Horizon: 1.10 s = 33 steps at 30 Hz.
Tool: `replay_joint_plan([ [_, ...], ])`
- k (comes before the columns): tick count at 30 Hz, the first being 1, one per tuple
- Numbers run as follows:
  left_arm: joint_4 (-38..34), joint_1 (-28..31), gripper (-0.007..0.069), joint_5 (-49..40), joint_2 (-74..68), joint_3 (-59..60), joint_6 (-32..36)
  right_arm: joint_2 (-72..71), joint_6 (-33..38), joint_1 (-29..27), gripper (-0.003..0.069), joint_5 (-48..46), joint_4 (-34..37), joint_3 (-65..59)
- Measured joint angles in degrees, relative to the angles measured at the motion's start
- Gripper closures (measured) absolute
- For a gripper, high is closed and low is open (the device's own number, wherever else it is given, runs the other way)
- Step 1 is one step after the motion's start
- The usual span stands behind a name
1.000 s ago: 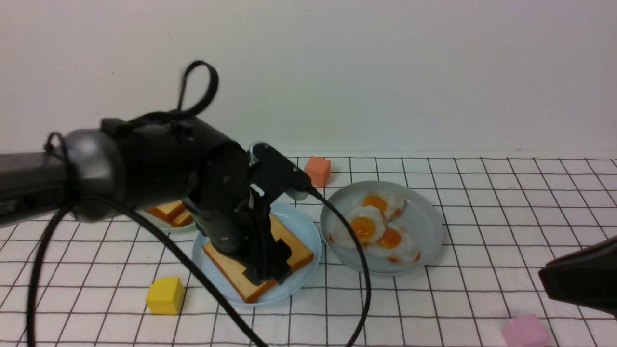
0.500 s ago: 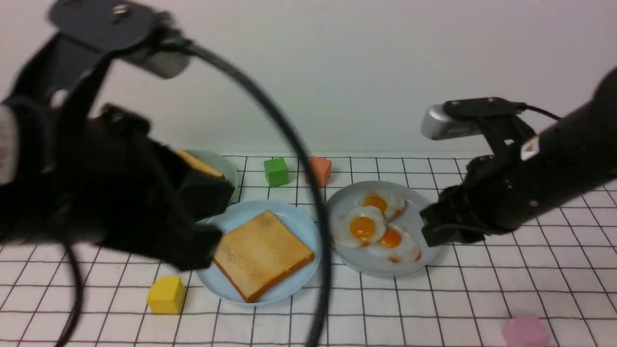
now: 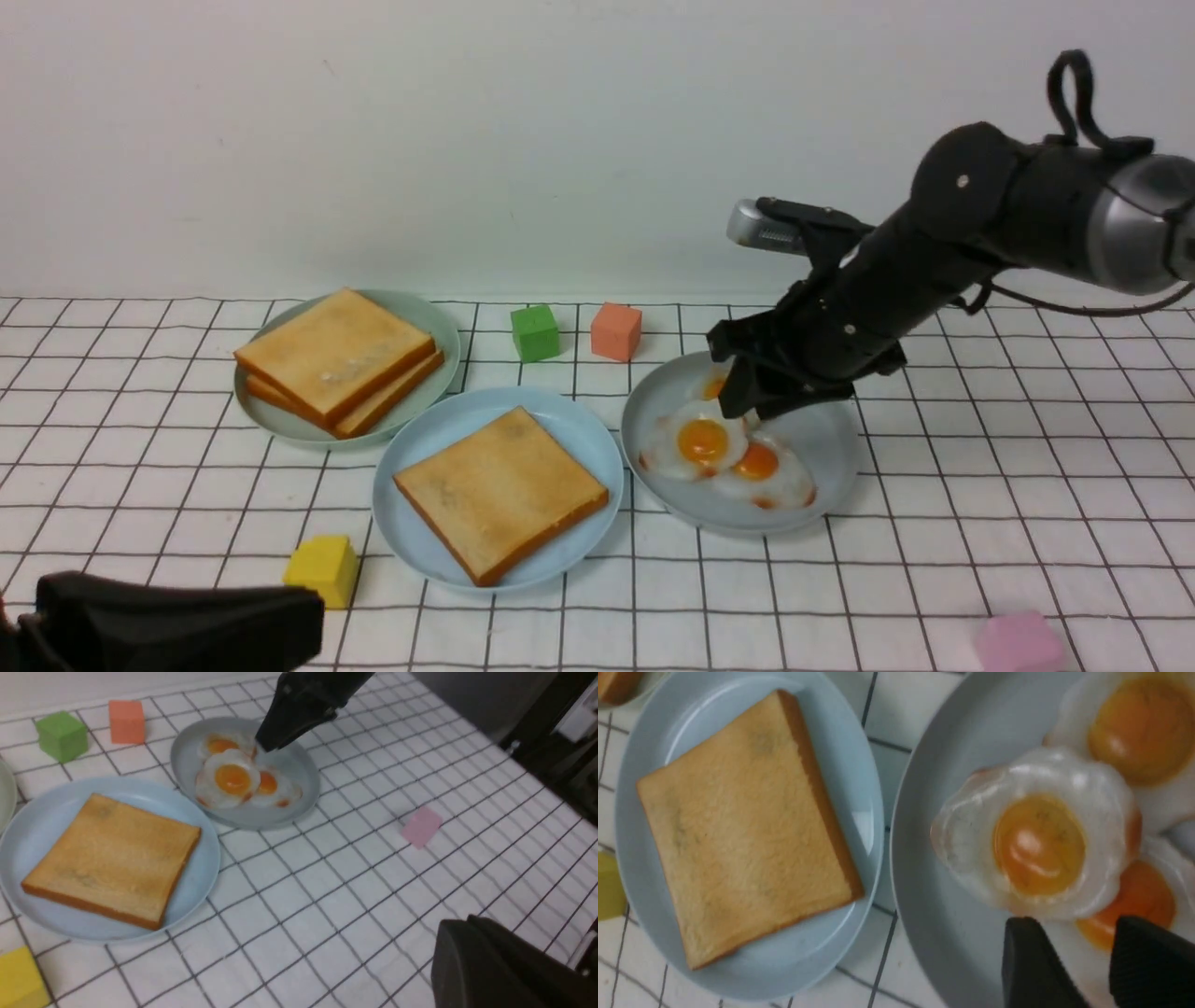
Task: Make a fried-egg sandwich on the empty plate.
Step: Use the right arm to grab a fried egg
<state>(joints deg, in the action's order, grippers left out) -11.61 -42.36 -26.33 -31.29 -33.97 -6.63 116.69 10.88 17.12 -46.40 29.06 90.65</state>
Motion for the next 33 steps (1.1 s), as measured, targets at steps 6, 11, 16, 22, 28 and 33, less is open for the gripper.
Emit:
replay_joint_plan([
  [6,-0.6,0.0,0.0638,5.2,0.0,0.0,0.0,4.9,-3.4,-0.9,0.0368,-0.7,-0.8,4.6],
  [11,-0.5,0.0,0.0638,6.2,0.0,0.1,0.1,5.1,-4.1,-1.2,0.0364,-2.5,-2.2,5.3],
  [16,0.4,0.0,0.0638,6.7,0.0,0.2,0.1,5.1,-4.6,-1.2,0.0364,-3.8,-3.9,5.3],
  [22,0.5,0.0,0.0638,6.9,0.0,0.3,0.2,5.1,-4.6,-1.2,0.0361,-3.7,-4.4,5.3],
  [28,0.5,0.0,0.0638,6.7,0.0,0.3,0.2,5.1,-4.6,-1.2,0.0316,-2.6,-4.4,5.3],
  [33,0.5,0.0,0.0638,6.3,0.0,0.3,0.2,6.4,-4.6,-1.2,0.0274,-0.8,-4.2,5.4],
])
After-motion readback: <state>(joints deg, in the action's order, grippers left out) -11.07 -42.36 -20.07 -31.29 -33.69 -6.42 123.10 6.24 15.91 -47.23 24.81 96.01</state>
